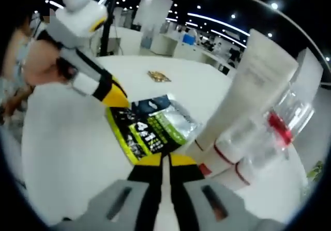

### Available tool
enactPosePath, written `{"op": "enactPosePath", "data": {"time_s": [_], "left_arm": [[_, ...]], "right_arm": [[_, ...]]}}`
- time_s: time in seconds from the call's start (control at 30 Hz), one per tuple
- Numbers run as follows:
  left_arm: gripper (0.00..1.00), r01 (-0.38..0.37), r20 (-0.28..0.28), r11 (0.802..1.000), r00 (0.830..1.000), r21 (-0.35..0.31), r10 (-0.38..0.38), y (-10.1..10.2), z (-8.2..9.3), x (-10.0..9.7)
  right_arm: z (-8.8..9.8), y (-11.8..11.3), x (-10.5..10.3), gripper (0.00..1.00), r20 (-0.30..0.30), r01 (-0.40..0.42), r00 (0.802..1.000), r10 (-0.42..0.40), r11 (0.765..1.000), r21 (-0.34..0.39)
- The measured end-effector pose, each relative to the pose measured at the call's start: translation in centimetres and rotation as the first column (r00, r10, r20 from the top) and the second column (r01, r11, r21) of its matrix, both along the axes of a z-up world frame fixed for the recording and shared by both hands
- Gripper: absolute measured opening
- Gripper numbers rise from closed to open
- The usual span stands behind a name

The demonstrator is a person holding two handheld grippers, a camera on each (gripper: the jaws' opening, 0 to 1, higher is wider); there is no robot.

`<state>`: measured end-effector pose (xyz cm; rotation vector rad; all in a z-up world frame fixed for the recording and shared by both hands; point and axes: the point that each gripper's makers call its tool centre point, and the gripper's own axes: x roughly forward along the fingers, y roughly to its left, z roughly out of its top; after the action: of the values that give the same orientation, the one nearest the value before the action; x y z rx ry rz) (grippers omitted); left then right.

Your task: Arrange the skincare products in the storage area until every visible bottle or jar stands upright without overlapping.

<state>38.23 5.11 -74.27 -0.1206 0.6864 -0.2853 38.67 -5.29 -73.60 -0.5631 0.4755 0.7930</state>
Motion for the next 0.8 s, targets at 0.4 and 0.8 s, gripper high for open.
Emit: {"op": "enactPosePath", "data": {"time_s": [0.4,0.8], "left_arm": [[0.08,0.159,-0.031,0.965,0.987,0.208,-0.156,-1.5,-2.0,-0.7],[0.01,0.159,0.017,0.963,0.986,0.215,-0.167,-1.4,-2.0,-0.4]], "right_arm": [[-2.0,0.4,-0.1,0.00,-0.022,-0.049,0.999,0.048,0.997,-0.060],[-2.0,0.4,-0.5,0.00,-0.032,-0.055,0.998,0.054,0.998,-0.018]]}}
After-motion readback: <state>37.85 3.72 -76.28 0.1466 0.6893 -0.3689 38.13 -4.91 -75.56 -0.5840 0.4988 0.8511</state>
